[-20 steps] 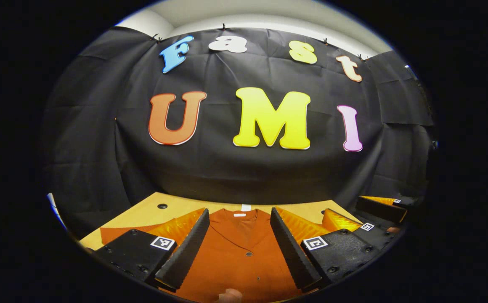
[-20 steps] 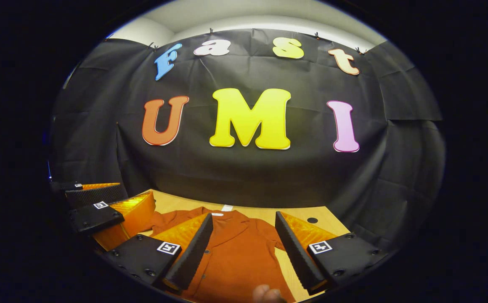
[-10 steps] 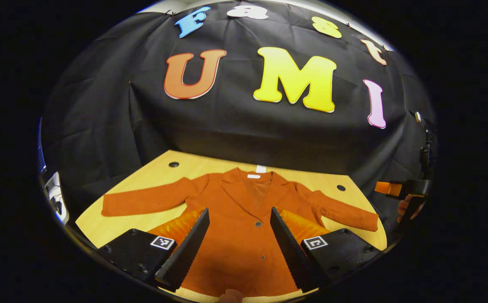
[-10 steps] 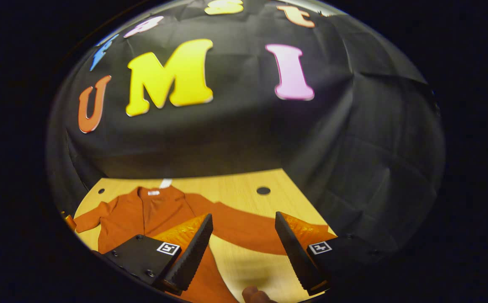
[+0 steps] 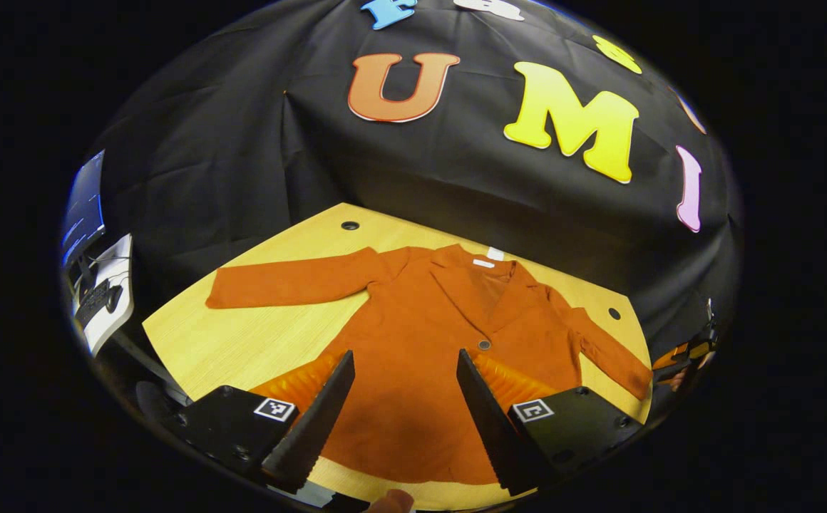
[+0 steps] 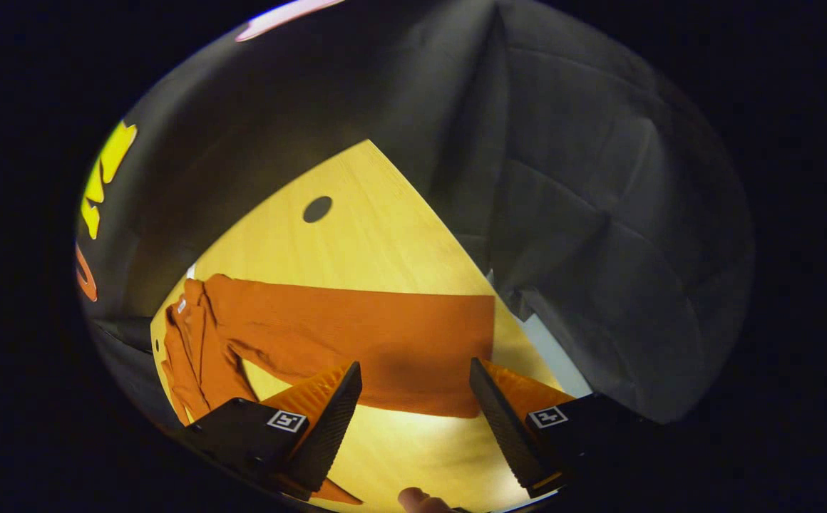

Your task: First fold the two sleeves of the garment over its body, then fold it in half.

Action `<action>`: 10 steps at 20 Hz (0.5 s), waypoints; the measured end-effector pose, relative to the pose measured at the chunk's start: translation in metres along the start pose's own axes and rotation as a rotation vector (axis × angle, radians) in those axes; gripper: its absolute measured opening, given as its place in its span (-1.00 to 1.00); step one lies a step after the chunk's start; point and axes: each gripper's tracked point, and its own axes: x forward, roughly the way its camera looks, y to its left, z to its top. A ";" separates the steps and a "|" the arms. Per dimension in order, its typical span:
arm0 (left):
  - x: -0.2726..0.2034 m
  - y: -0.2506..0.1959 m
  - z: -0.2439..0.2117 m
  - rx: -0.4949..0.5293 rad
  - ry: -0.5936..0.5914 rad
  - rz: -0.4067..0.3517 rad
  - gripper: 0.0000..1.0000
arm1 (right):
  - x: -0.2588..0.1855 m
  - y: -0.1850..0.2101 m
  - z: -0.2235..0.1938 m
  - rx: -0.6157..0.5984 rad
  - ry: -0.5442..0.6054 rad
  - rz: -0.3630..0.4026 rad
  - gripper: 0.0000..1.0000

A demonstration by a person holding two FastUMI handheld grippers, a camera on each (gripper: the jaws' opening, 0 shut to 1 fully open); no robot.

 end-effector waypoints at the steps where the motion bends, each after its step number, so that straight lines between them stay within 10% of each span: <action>1: -0.003 0.005 -0.005 0.003 0.010 0.015 0.89 | 0.006 -0.007 0.002 0.001 0.026 -0.010 0.93; 10: -0.021 0.007 -0.022 -0.062 0.072 0.062 0.89 | 0.035 -0.027 0.005 0.174 0.199 -0.020 0.86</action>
